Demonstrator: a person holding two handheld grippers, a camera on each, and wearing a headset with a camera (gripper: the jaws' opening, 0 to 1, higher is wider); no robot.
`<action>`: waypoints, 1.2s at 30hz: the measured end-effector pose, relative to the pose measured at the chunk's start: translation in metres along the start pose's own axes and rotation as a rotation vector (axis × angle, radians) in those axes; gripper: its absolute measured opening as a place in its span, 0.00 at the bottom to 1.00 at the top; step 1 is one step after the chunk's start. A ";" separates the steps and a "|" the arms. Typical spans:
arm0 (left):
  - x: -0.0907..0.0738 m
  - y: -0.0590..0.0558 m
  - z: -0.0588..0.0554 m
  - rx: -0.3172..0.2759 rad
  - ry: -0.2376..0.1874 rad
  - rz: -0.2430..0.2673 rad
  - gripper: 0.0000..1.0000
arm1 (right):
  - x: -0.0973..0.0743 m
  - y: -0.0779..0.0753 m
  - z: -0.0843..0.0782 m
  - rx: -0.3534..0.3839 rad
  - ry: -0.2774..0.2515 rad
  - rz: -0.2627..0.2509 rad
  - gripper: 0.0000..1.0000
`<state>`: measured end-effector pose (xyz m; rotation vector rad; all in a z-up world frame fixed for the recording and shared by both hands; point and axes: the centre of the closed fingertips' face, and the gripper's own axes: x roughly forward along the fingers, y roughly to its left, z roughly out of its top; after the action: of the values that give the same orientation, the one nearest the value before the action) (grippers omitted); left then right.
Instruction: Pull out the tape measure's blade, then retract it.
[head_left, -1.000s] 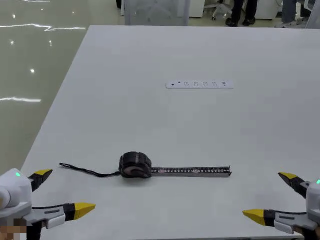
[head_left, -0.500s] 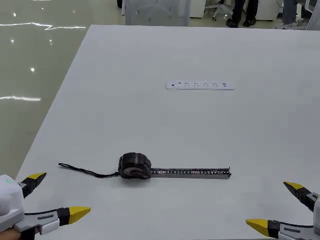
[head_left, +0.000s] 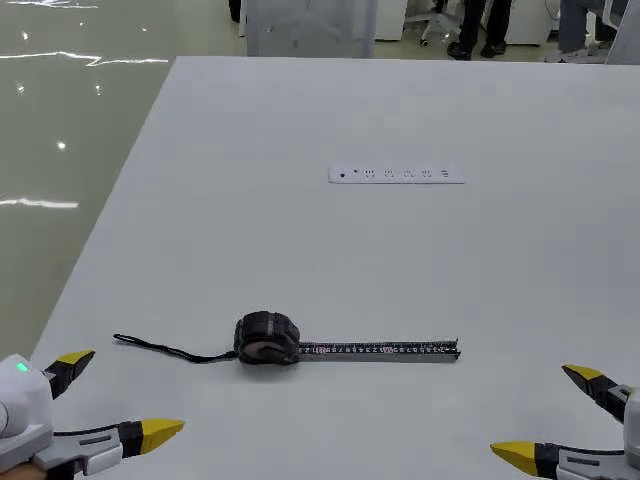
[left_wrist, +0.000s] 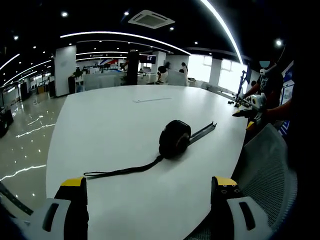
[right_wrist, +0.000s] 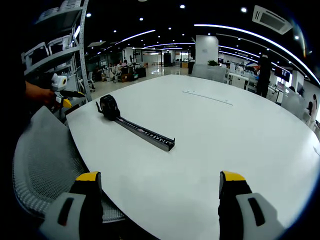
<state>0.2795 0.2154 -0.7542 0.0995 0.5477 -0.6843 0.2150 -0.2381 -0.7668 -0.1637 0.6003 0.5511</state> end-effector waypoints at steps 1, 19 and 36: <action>0.000 0.000 0.000 -0.001 0.000 -0.001 1.00 | 0.000 0.000 -0.001 0.004 0.005 0.004 1.00; 0.004 -0.010 0.002 -0.008 0.028 0.008 1.00 | 0.005 -0.001 0.007 -0.090 0.019 0.080 0.99; 0.028 -0.028 0.025 -0.025 -0.007 0.059 1.00 | 0.039 -0.003 0.041 -0.388 0.205 0.355 0.75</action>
<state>0.2911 0.1713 -0.7441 0.0891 0.5442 -0.6199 0.2634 -0.2108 -0.7551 -0.4902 0.7232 1.0018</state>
